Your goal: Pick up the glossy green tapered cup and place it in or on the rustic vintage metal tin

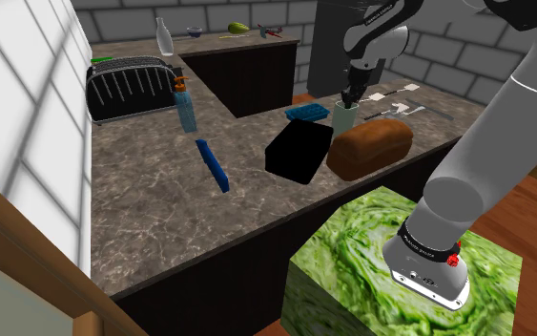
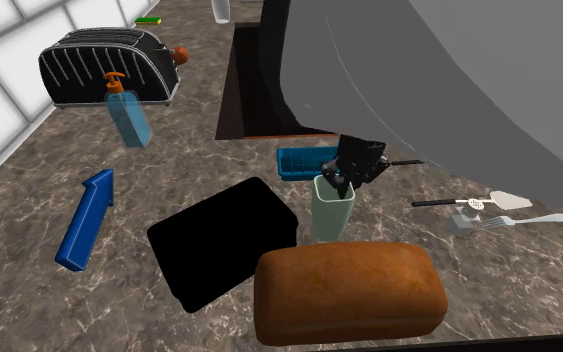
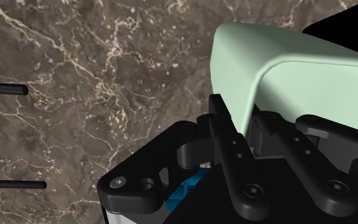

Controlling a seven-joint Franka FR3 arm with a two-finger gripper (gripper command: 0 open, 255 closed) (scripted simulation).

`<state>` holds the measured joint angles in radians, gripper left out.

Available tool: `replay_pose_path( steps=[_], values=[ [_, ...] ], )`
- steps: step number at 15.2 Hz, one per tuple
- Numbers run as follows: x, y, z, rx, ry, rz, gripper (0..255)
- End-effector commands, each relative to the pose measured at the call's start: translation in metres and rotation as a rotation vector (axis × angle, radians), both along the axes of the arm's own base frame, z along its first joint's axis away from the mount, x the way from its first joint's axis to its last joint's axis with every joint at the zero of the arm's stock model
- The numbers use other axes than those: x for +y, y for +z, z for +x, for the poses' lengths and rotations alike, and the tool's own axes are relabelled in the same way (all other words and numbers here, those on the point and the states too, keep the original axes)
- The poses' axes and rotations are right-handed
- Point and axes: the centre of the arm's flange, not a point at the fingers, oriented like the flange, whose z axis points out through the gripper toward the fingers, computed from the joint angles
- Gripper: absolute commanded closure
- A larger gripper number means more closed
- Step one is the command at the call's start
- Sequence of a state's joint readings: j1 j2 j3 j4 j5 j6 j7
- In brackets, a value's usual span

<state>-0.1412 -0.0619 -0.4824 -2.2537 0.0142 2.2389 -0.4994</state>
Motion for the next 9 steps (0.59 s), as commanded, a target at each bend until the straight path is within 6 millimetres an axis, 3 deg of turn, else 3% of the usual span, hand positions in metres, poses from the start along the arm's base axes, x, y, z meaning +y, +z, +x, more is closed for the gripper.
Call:
replay_pose_path(
  steps=[1,9],
  values=[
    [0.000,0.010,0.000,0.000,0.000,0.000,255],
    [0.000,0.053,0.000,0.000,0.000,0.000,255]
  ],
)
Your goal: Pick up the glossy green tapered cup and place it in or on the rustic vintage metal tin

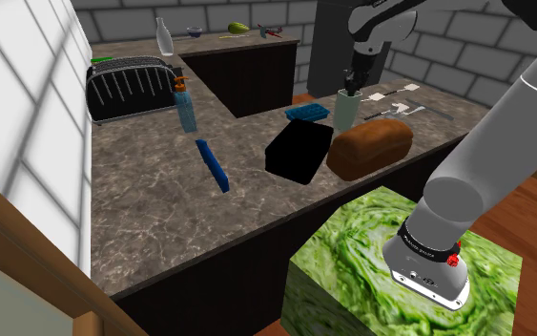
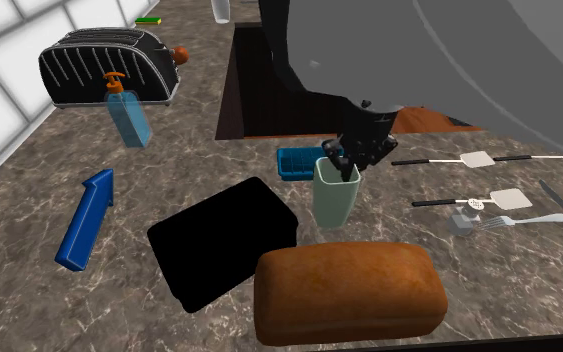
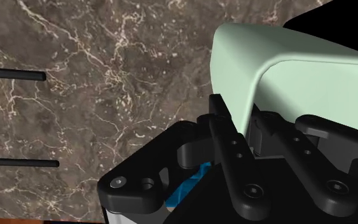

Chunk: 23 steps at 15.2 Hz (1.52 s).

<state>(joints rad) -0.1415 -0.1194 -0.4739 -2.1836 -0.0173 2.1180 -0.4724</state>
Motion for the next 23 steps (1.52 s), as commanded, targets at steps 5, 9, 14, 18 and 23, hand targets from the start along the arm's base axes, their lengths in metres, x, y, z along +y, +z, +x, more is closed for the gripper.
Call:
replay_pose_path(
  steps=[5,9,14,18,23],
  values=[
    [0.000,0.032,0.000,0.000,0.000,0.000,255],
    [0.000,0.053,0.000,0.000,0.000,0.000,255],
    [0.000,0.079,0.000,0.000,0.000,0.000,255],
    [0.000,0.100,0.000,0.000,0.000,0.000,255],
    [0.038,0.117,0.007,0.000,0.000,0.000,255]
  ],
)
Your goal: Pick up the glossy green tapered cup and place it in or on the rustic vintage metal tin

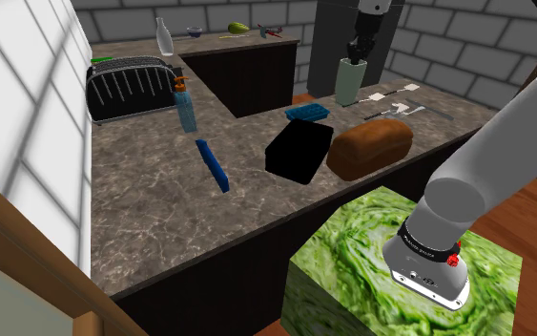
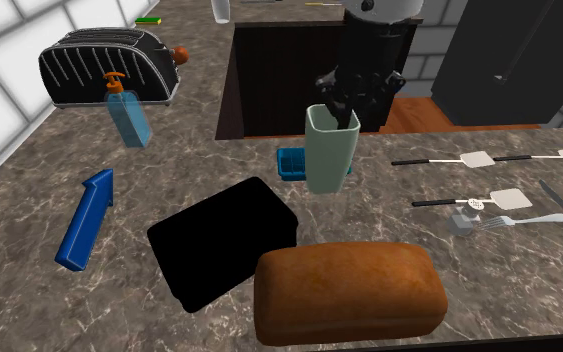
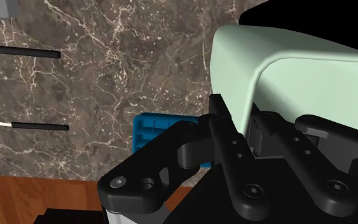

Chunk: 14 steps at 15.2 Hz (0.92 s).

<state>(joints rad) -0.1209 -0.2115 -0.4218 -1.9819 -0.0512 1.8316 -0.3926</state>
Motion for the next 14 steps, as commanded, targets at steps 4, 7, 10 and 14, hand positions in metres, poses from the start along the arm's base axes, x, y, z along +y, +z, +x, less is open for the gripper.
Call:
replay_pose_path(
  steps=[4,7,10,14],
  values=[
    [0.064,0.014,0.013,0.000,-0.001,0.000,255],
    [0.102,0.023,0.020,0.000,-0.001,0.000,255],
    [0.140,0.032,0.027,0.000,-0.001,0.000,255],
    [0.191,0.044,0.037,0.000,-0.001,0.000,255]
  ],
)
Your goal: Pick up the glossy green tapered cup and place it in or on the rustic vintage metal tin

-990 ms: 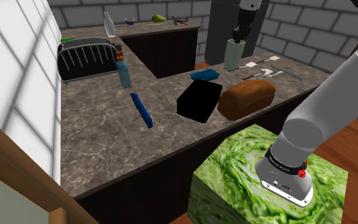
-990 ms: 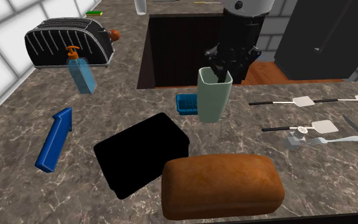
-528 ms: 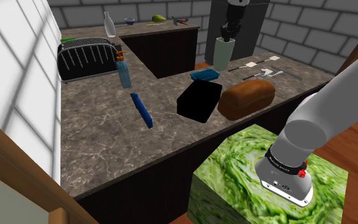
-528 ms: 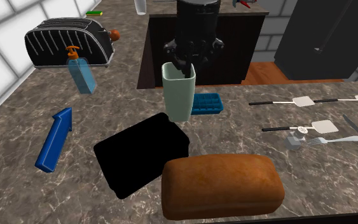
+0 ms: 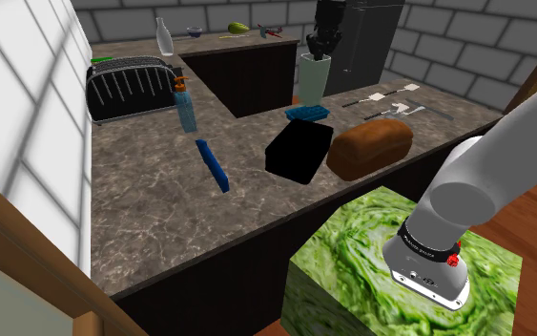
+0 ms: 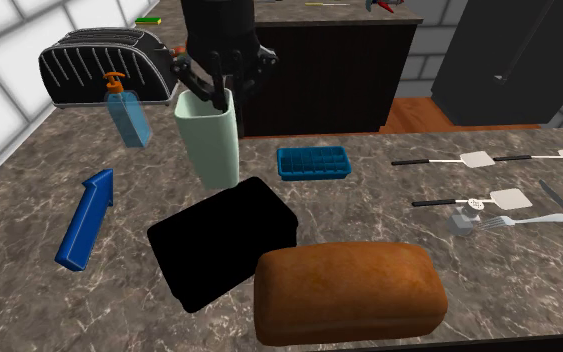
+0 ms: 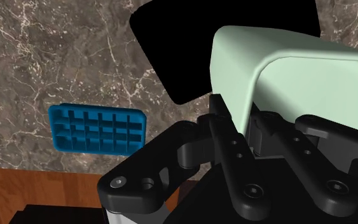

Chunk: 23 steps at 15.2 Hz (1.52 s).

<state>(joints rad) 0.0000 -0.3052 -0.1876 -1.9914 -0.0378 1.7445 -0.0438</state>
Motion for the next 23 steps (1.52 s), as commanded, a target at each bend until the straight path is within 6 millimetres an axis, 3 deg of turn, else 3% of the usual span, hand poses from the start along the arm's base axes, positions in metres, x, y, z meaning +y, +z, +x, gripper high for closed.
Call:
replay_pose_path(
  steps=[1,23],
  values=[
    [0.015,-0.001,0.001,0.000,-0.001,0.000,255],
    [0.015,-0.116,0.001,0.000,-0.001,0.000,255]
  ],
)
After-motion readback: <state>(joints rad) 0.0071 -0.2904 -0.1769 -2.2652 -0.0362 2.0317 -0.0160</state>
